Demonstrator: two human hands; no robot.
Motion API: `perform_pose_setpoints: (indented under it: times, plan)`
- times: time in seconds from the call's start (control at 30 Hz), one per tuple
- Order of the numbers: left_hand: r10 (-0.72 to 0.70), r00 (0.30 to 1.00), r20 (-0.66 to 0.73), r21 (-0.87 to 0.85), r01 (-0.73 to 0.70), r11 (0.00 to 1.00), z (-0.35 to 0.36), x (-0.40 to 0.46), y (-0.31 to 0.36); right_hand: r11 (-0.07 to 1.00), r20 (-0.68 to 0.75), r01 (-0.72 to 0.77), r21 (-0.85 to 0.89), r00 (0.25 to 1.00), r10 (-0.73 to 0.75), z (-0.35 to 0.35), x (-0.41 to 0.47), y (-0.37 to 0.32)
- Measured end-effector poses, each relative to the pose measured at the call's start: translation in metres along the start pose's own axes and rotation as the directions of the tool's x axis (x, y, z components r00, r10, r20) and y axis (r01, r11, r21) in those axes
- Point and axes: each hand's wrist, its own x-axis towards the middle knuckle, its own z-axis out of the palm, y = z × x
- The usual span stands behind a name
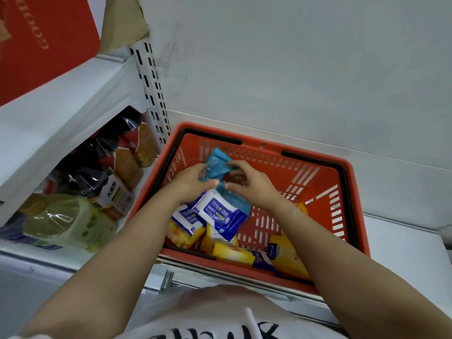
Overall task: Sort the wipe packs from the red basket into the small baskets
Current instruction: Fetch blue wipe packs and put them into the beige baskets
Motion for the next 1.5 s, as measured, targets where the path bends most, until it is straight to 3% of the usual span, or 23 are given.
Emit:
perform_pose_setpoints:
  times: [0.07,0.13,0.2,0.27,0.33,0.53,0.67,0.73,0.8,0.83,0.93,1.0,1.07,1.13,1.3,1.37,1.47,1.5]
  plan:
    - [0.002,1.0,0.023,-0.083,0.0,0.997,0.003,0.0,0.003,0.993,-0.006,-0.1,0.064,0.995,0.101,-0.004,0.0,-0.001]
    - [-0.008,1.0,0.024,-0.066,0.01,0.998,0.006,0.0,0.005,0.957,0.0,-0.28,0.08,0.96,0.281,-0.001,0.005,0.0]
    - [-0.04,0.999,0.013,-0.027,0.041,0.999,0.006,0.0,0.004,0.896,0.05,-0.396,0.202,0.918,0.394,0.008,0.011,-0.003]
    - [-0.062,0.998,-0.008,-0.046,0.061,0.997,0.004,0.001,0.002,0.796,0.086,-0.404,0.45,0.907,0.412,0.021,0.019,-0.009]
    - [-0.068,0.996,-0.058,-0.085,0.063,0.994,0.0,0.003,0.002,0.737,0.066,-0.346,0.58,0.923,0.38,0.035,0.026,-0.018]
    - [-0.133,0.987,-0.092,-0.275,0.103,0.956,-0.003,0.004,0.007,0.911,-0.198,-0.19,0.367,0.941,0.276,0.045,0.033,-0.035]
    - [-0.135,0.983,-0.128,-0.545,0.044,0.837,-0.004,0.0,0.015,0.994,-0.073,0.079,0.077,0.995,-0.074,0.021,0.016,-0.047]
    - [-0.129,0.978,-0.164,-0.553,0.017,0.833,-0.002,-0.002,0.018,0.966,-0.068,0.111,0.235,0.993,-0.098,0.006,0.007,-0.054]
    - [-0.104,0.977,-0.188,-0.502,-0.005,0.865,-0.003,-0.003,0.019,0.941,-0.146,0.048,0.334,0.989,0.002,-0.011,0.003,-0.053]
    - [-0.081,0.98,-0.18,-0.488,-0.017,0.873,-0.004,-0.004,0.02,0.952,-0.12,-0.022,0.305,0.991,0.062,-0.019,0.001,-0.05]
    - [-0.045,0.997,-0.055,-0.494,0.012,0.869,-0.001,-0.006,0.02,0.944,0.157,-0.281,0.174,0.954,0.255,-0.031,-0.009,-0.039]
    - [-0.073,0.997,0.004,-0.445,0.067,0.893,0.004,-0.003,0.015,0.913,0.09,-0.38,0.147,0.925,0.37,-0.033,-0.016,-0.028]
    - [-0.106,0.994,-0.035,-0.28,0.092,0.955,0.007,0.005,0.007,0.876,-0.065,-0.455,0.158,0.881,0.469,-0.038,-0.022,-0.016]
    - [-0.14,0.988,-0.058,-0.124,0.132,0.983,0.007,0.015,-0.002,0.846,-0.121,-0.499,0.188,0.843,0.524,-0.042,-0.031,-0.005]
    - [-0.171,0.974,0.15,-0.015,0.175,0.984,0.017,0.029,-0.021,0.799,-0.084,-0.542,0.261,0.812,0.578,-0.042,-0.041,0.003]
    - [-0.188,0.972,0.143,0.041,0.184,0.982,0.024,0.033,-0.025,0.791,-0.073,-0.549,0.268,0.807,0.585,-0.042,-0.042,0.0]
    - [-0.09,0.995,0.043,0.414,0.064,0.908,0.027,0.041,-0.025,0.788,-0.055,-0.562,0.252,0.804,0.592,-0.04,-0.042,-0.004]
    - [-0.079,0.995,0.055,0.445,0.046,0.894,0.027,0.042,-0.024,0.787,-0.049,-0.565,0.248,0.804,0.592,-0.039,-0.042,-0.005]
